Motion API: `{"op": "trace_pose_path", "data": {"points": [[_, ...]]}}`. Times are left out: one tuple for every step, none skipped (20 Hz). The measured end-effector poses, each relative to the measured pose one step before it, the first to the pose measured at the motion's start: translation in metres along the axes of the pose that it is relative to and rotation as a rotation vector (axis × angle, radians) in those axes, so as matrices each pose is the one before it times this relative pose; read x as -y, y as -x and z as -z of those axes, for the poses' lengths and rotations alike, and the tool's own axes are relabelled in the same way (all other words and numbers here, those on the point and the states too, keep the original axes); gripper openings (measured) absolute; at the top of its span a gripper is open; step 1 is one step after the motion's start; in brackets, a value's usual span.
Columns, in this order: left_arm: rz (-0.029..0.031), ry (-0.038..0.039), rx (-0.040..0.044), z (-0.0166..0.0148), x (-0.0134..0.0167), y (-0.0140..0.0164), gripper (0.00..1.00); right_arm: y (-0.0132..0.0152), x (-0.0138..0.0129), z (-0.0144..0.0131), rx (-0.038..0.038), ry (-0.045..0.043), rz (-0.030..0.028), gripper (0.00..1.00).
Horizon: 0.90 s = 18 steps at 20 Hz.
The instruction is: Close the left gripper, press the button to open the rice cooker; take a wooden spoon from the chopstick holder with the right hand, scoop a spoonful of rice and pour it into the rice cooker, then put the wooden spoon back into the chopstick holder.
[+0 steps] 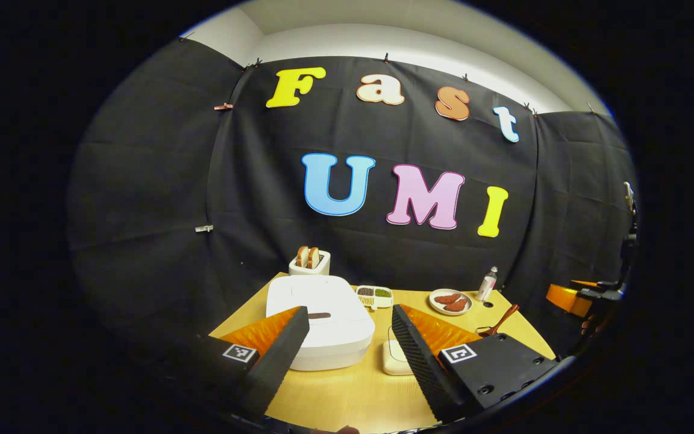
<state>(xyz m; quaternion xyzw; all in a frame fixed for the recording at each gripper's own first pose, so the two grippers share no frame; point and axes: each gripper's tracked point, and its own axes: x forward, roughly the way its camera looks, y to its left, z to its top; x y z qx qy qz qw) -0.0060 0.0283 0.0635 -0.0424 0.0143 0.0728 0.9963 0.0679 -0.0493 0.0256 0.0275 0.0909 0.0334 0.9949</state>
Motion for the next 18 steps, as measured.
{"op": "trace_pose_path", "data": {"points": [[0.01038, 0.00190, 0.00248, 0.00040, -0.00124, 0.00222, 0.96, -0.00185, -0.00438, -0.00281, 0.01434, 0.00544, -0.00268, 0.98], [0.01137, 0.00640, 0.00532, 0.00005, 0.00022, 0.00122, 0.96, -0.00106, -0.00581, -0.00452, 0.01782, 0.00720, -0.00625, 0.99], [0.00230, 0.00990, 0.00338, 0.00129, -0.00209, 0.00094, 0.96, -0.00013, -0.00647, -0.00226, 0.01175, 0.00712, -0.00592, 0.98], [0.00360, 0.01018, 0.00302, 0.00001, -0.00162, 0.00140, 0.96, 0.00046, -0.00606, -0.00082, 0.00531, 0.00660, -0.00894, 0.98], [0.00647, 0.00954, 0.00346, 0.00007, 0.00035, 0.00100, 0.96, 0.00119, -0.00516, 0.00020, 0.00493, 0.00506, -0.00963, 0.98], [0.01159, 0.00470, 0.00317, -0.00072, 0.00111, 0.00109, 0.96, 0.00104, -0.00467, -0.00110, 0.00415, 0.00367, -0.00602, 0.98], [0.01237, -0.00131, -0.00194, 0.00154, 0.00142, 0.00081, 0.96, 0.00112, -0.00419, 0.00043, -0.00058, 0.00211, -0.00682, 0.98], [0.00143, -0.00893, 0.00087, 0.00052, -0.00152, 0.00132, 0.96, 0.00045, -0.00400, -0.00004, -0.00133, 0.00293, -0.00255, 0.98], [-0.00139, -0.00972, 0.00319, -0.00094, -0.00395, 0.00018, 0.96, 0.00103, -0.00255, 0.00011, 0.00000, 0.00092, -0.00209, 0.98], [0.00236, -0.00127, -0.00031, -0.00110, -0.00102, 0.00091, 0.96, 0.00090, -0.00374, -0.00003, 0.00051, 0.00003, -0.00393, 0.98], [0.00257, 0.00446, 0.00187, 0.00023, 0.00075, 0.00139, 0.96, 0.00100, -0.00418, -0.00018, 0.00010, 0.00068, -0.00527, 0.99], [0.00040, 0.01127, 0.00028, 0.00133, -0.00062, 0.00003, 0.96, 0.00043, -0.00377, 0.00039, -0.00240, 0.00395, -0.00523, 0.98], [0.00081, 0.01222, -0.00546, 0.00250, -0.00066, 0.00086, 0.96, 0.00026, -0.00135, 0.00078, -0.00327, 0.00581, -0.00246, 0.98], [-0.00069, 0.01152, -0.00570, 0.00336, -0.00195, 0.00128, 0.96, -0.00026, -0.00120, 0.00149, -0.00447, 0.00460, -0.00087, 0.98], [-0.00305, 0.01054, -0.00416, 0.00223, -0.00266, 0.00033, 0.96, -0.00043, -0.00206, 0.00081, -0.00438, 0.00171, -0.00168, 0.98], [-0.00234, 0.01024, -0.00571, 0.00213, -0.00210, 0.00088, 0.96, 0.00083, -0.00133, 0.00114, -0.00355, -0.00039, -0.00049, 0.98], [-0.00208, 0.00846, -0.00541, 0.00317, -0.00172, 0.00085, 0.96, -0.00053, -0.00040, 0.00201, -0.00457, -0.00078, 0.00146, 0.98], [-0.00154, 0.00487, -0.00276, 0.00175, -0.00198, 0.00115, 0.96, -0.00034, -0.00054, 0.00154, -0.00397, -0.00150, 0.00121, 0.98]]}}
